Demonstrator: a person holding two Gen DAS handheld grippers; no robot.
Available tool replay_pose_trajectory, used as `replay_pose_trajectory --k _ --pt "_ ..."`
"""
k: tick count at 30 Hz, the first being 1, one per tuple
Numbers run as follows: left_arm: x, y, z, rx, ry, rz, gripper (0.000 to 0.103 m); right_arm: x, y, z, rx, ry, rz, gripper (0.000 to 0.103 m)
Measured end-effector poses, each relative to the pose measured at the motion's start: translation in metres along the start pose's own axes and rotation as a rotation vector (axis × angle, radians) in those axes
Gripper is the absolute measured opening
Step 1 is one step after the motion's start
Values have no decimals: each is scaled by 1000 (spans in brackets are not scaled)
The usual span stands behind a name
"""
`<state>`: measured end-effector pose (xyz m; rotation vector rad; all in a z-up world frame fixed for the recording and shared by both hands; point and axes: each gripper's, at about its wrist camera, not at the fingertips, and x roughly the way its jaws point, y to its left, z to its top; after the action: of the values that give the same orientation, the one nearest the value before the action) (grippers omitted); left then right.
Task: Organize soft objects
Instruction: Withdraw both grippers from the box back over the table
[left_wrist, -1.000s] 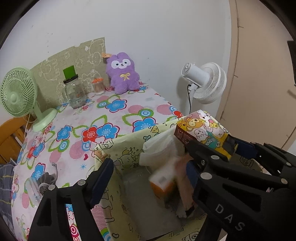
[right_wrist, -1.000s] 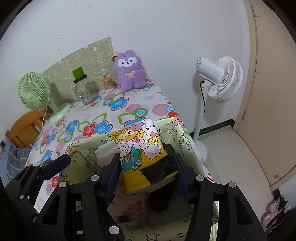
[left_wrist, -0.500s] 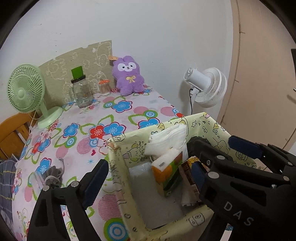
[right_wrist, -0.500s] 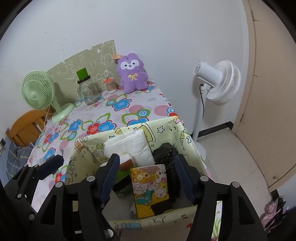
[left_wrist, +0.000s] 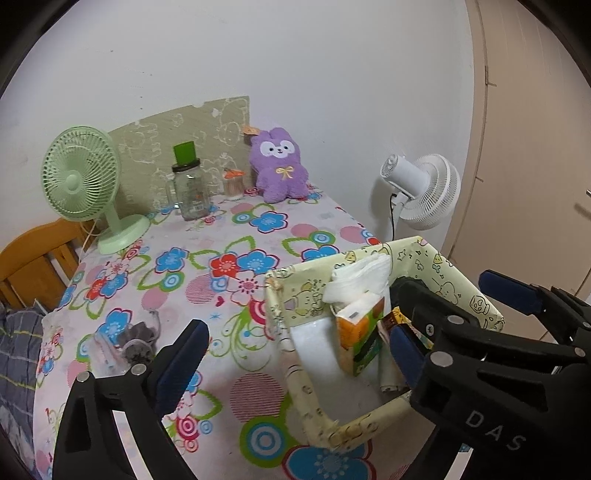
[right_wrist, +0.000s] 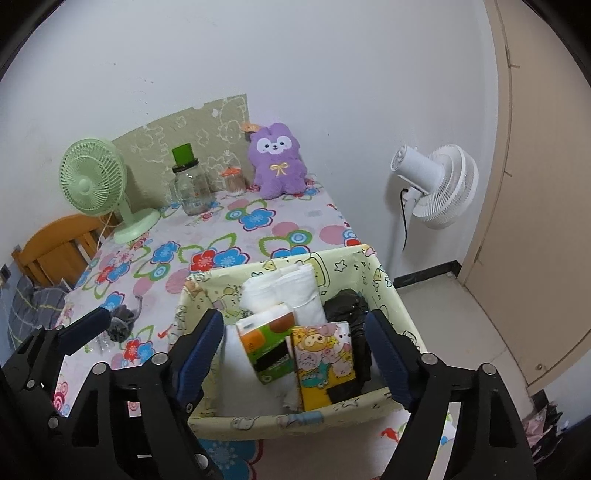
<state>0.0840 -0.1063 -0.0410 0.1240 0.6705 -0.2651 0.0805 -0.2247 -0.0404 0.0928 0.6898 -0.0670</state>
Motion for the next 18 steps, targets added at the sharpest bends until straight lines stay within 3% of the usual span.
replay_pose_trajectory --k 8,18 --pt "-18 16 -4 -12 -33 25 103 -17 20 -2 -36 -35 16 86" --pt "-33 43 -9 -60 -47 53 103 -30 50 -2 -79 -69 50 99"
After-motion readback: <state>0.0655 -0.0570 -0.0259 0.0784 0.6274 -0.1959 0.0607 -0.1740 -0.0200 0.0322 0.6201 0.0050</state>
